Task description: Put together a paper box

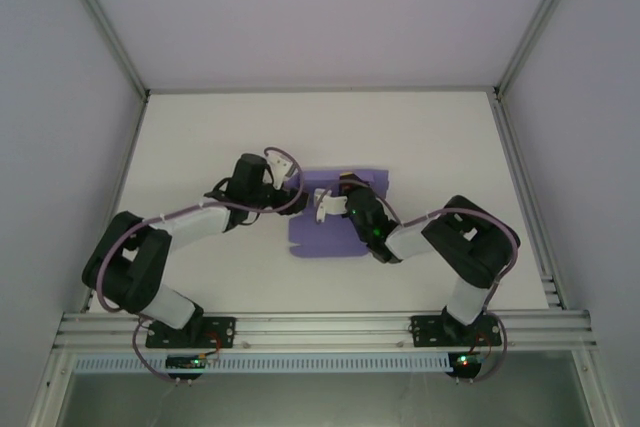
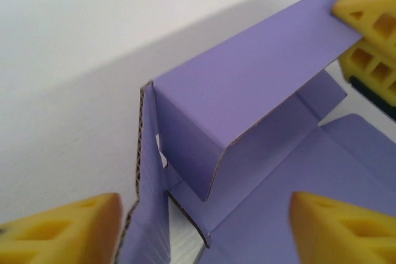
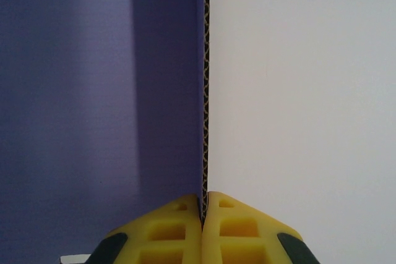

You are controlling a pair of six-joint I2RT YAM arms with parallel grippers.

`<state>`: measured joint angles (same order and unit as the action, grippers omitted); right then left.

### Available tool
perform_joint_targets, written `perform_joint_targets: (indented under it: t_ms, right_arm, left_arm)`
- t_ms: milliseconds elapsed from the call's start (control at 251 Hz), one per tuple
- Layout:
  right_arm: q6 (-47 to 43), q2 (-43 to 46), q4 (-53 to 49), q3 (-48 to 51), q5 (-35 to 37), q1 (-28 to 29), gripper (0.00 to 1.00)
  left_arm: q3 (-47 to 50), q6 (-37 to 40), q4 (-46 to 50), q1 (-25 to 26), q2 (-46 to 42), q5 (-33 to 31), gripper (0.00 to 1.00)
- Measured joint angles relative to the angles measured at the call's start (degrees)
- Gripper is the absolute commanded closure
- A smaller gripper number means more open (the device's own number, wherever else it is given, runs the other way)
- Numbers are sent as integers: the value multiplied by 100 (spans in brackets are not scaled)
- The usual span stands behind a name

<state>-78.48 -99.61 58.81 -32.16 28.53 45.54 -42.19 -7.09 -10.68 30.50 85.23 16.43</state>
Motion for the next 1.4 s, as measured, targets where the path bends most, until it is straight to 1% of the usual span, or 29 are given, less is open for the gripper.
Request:
perform_joint_targets:
  t_ms: [168, 267, 335, 411, 491, 559, 651, 738, 842, 934, 982, 1137, 1289, 1397]
  right_arm:
    - [-105, -17, 149, 55, 2, 22, 100]
    - [-177, -17, 151, 57, 24, 39, 100]
    - [-212, -20, 157, 57, 26, 59, 100]
    - [-243, -24, 170, 57, 31, 76, 100]
    - [-284, -35, 188, 57, 50, 92, 100]
    - [-310, -37, 192, 57, 68, 101, 100]
    - [-326, -35, 188, 50, 70, 101, 100]
    - [-321, -35, 160, 44, 74, 101, 100]
    - [-319, -35, 133, 35, 87, 101, 100]
    - [-317, -35, 83, 13, 114, 107, 100]
    - [-299, -35, 44, -7, 133, 114, 100]
    - [-278, -35, -37, -46, 223, 162, 100]
    - [-275, -35, -103, -101, 315, 258, 100]
    - [-275, -35, -155, -142, 369, 319, 100]
  left_arm:
    - [4, -107, 72, -31, -527, -417, 0]
    - [4, -238, 195, -188, -833, -774, 0]
    - [4, -472, 245, -398, -977, -1082, 0]
    - [4, -817, 321, -748, -1021, -1403, 0]
    - [4, -1082, 444, -1147, -940, -1574, 0]
    - [0, -1167, 525, -1381, -741, -1596, 6]
    - [-2, -1158, 605, -1438, -332, -1327, 18]
    - [46, -1080, 542, -1401, -31, -791, 21]
    - [407, -1016, 52, -1283, 2, -205, 27]
    - [715, -931, -334, -1058, -15, 61, 31]
    - [833, -903, -527, -925, -28, 142, 35]
    - [1143, -815, -1320, -599, -48, 291, 37]
    - [1486, -841, -2157, -562, -46, 409, 37]
    - [1526, -789, -2463, -481, 11, 461, 38]
